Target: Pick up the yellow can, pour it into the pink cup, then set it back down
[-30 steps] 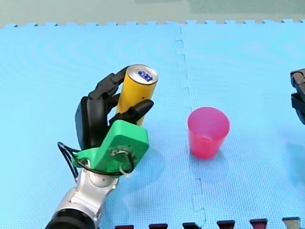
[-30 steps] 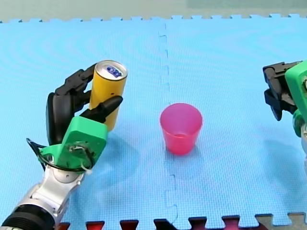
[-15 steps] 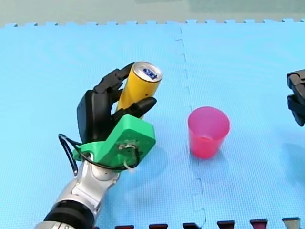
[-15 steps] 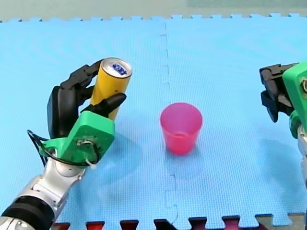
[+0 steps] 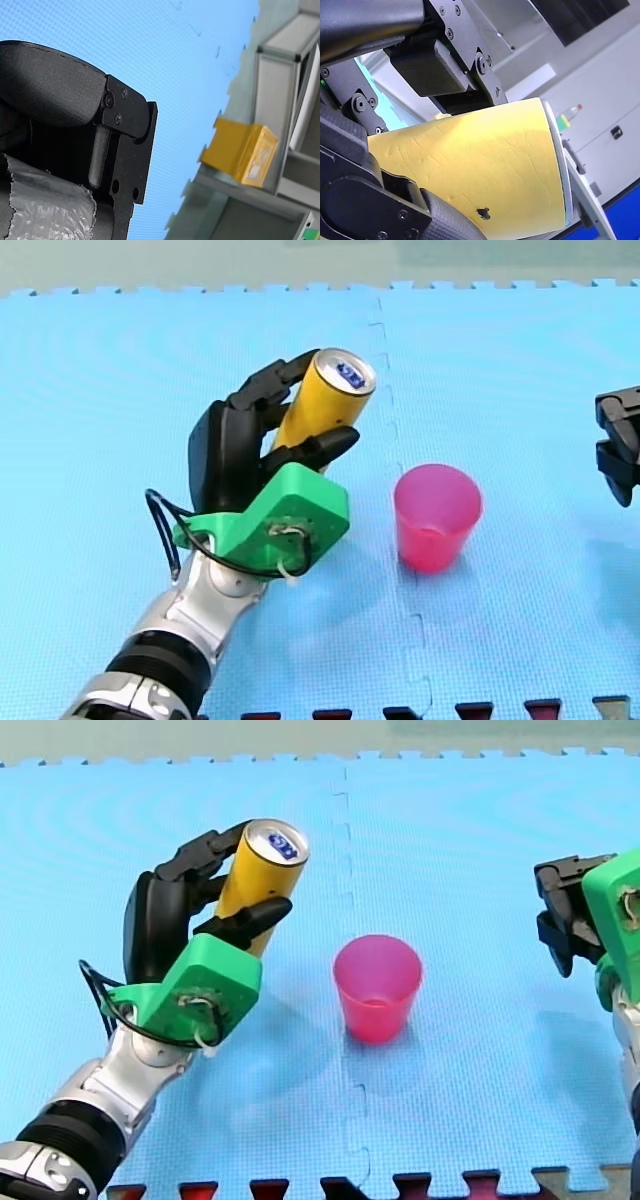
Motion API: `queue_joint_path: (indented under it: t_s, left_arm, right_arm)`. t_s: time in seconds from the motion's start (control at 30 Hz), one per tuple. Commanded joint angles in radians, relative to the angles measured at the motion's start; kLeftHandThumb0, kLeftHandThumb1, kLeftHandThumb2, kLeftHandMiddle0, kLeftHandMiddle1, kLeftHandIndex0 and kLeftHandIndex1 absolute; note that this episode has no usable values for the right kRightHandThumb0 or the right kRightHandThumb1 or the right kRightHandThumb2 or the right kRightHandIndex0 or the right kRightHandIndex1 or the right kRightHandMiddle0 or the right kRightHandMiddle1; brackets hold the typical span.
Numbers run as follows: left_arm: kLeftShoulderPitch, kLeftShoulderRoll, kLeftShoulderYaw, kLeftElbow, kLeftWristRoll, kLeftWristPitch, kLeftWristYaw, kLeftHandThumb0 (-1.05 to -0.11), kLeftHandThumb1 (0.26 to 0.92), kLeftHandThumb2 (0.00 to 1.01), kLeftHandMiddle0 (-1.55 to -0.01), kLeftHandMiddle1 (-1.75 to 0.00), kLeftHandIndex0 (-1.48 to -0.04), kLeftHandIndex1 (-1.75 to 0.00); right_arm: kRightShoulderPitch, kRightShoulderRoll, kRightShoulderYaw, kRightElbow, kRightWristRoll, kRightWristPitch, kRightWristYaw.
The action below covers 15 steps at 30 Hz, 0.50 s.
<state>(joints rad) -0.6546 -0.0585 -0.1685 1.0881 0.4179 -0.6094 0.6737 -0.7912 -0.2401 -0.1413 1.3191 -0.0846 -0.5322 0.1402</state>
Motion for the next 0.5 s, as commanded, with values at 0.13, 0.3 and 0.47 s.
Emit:
queue_joint_path:
  t_s: [0.13, 0.3, 0.47]
  left_arm:
    - [-0.024, 0.005, -0.014, 0.022, 0.005, -0.047, 0.003, -0.451, 0.857, 0.00, -1.43, -0.05, -1.21, 0.00]
    - [-0.035, 0.004, -0.021, 0.030, 0.006, -0.054, -0.006, -0.454, 0.856, 0.00, -1.43, -0.05, -1.21, 0.00]
    - [-0.049, 0.000, -0.028, 0.033, 0.007, -0.049, -0.015, -0.455, 0.852, 0.00, -1.41, -0.05, -1.21, 0.00]
  right_arm:
    - [0.005, 0.007, -0.012, -0.004, 0.013, -0.005, 0.002]
    - [0.006, 0.010, -0.015, -0.005, 0.017, -0.005, 0.010]
    - [0.009, 0.018, -0.026, -0.005, 0.030, -0.011, 0.014]
